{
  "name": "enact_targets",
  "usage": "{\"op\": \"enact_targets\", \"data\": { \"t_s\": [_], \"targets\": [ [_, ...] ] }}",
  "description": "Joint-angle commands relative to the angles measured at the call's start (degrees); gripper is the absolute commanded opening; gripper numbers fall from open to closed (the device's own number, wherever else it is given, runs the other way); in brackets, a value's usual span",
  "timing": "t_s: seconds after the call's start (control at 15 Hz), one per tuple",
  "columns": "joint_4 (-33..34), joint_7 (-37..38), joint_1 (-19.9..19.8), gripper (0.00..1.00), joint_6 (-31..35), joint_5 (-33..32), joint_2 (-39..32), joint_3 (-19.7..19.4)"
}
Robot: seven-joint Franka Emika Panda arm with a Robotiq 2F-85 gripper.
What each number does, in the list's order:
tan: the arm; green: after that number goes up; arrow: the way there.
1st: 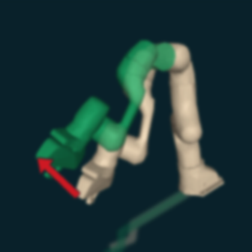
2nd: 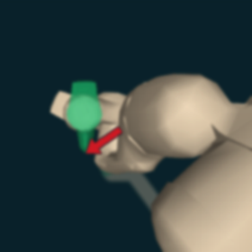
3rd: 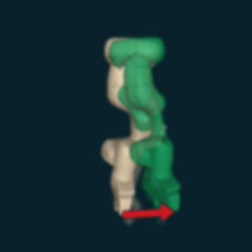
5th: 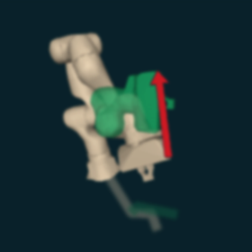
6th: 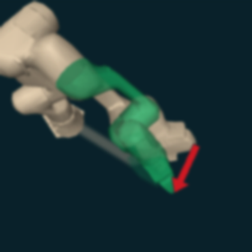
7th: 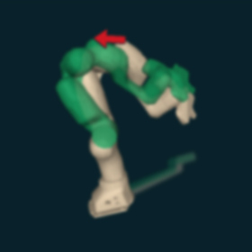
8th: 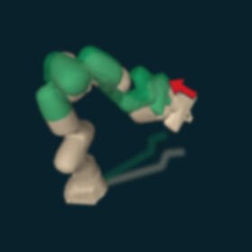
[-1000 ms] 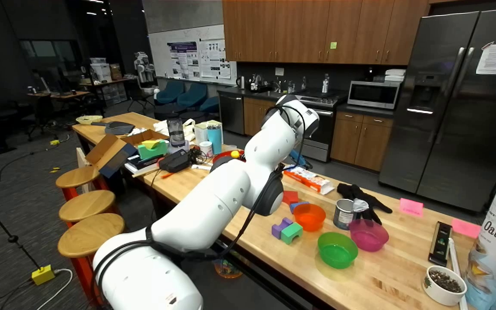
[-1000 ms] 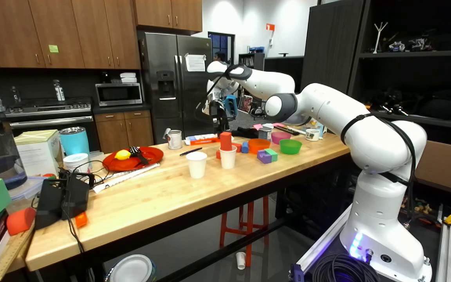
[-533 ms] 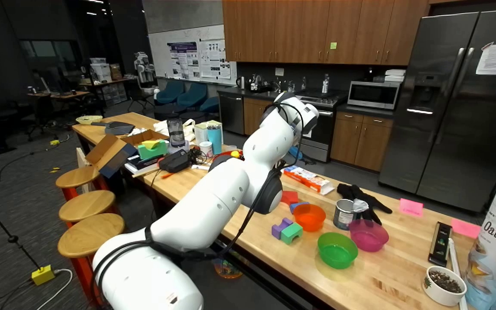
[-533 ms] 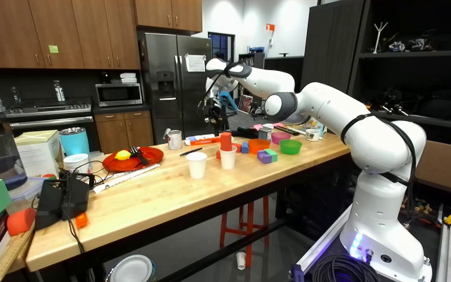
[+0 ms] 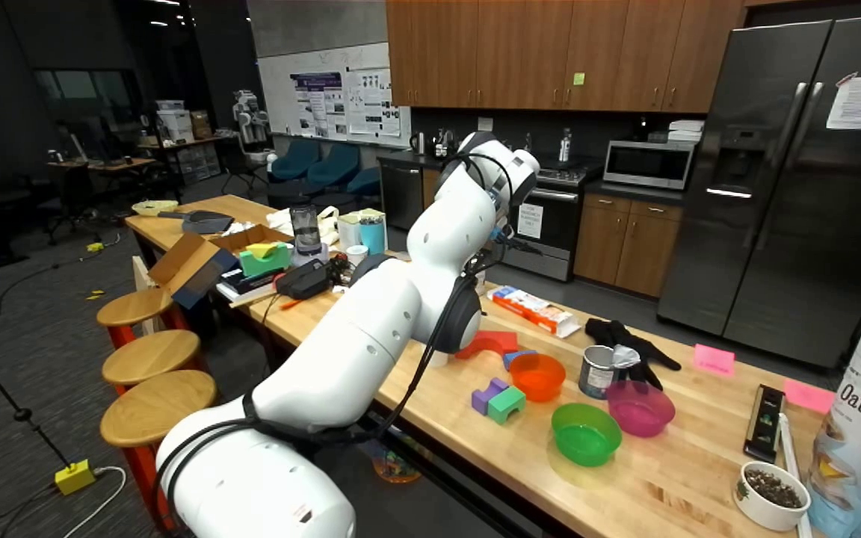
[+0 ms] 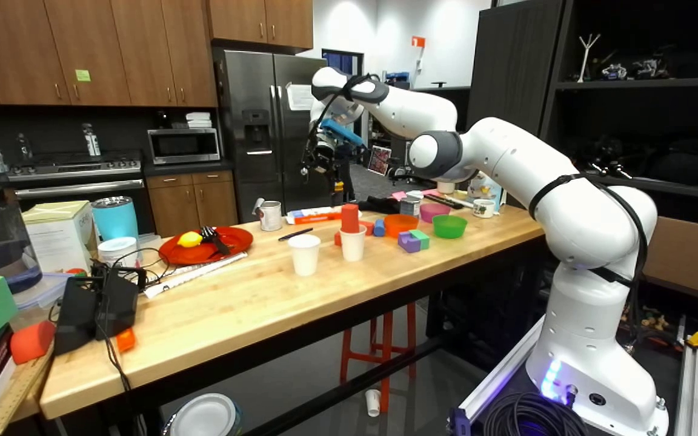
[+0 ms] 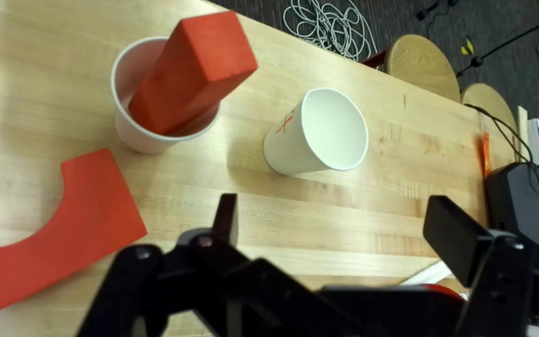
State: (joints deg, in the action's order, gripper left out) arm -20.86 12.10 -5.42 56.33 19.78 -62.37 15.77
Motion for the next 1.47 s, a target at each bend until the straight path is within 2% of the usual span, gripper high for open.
{"op": "enact_targets", "data": {
  "t_s": [0.0, 0.4, 0.73, 0.93, 1.0, 1.27, 1.33, 1.4],
  "targets": [
    [0.0, 13.5, 2.0, 1.00, -0.6, 0.4, 2.8, -0.8],
    [0.1, 35.3, 4.0, 1.00, -4.0, 2.4, 3.3, 0.6],
    [-0.3, 50.4, 2.4, 1.00, -5.7, 13.3, 0.5, 4.8],
    [0.5, 50.8, 1.7, 1.00, -3.9, 19.1, -2.7, 6.7],
    [-0.4, 49.6, 2.5, 1.00, -4.6, 16.5, -0.7, 4.7],
    [-0.3, 49.5, 2.0, 1.00, -4.0, 18.5, -2.8, 5.8],
    [-1.0, 56.6, 1.3, 1.00, -0.1, 20.5, -3.0, 5.9],
    [-0.8, 58.5, 1.2, 1.00, 1.4, 20.4, -3.1, 5.6]
  ]
}}
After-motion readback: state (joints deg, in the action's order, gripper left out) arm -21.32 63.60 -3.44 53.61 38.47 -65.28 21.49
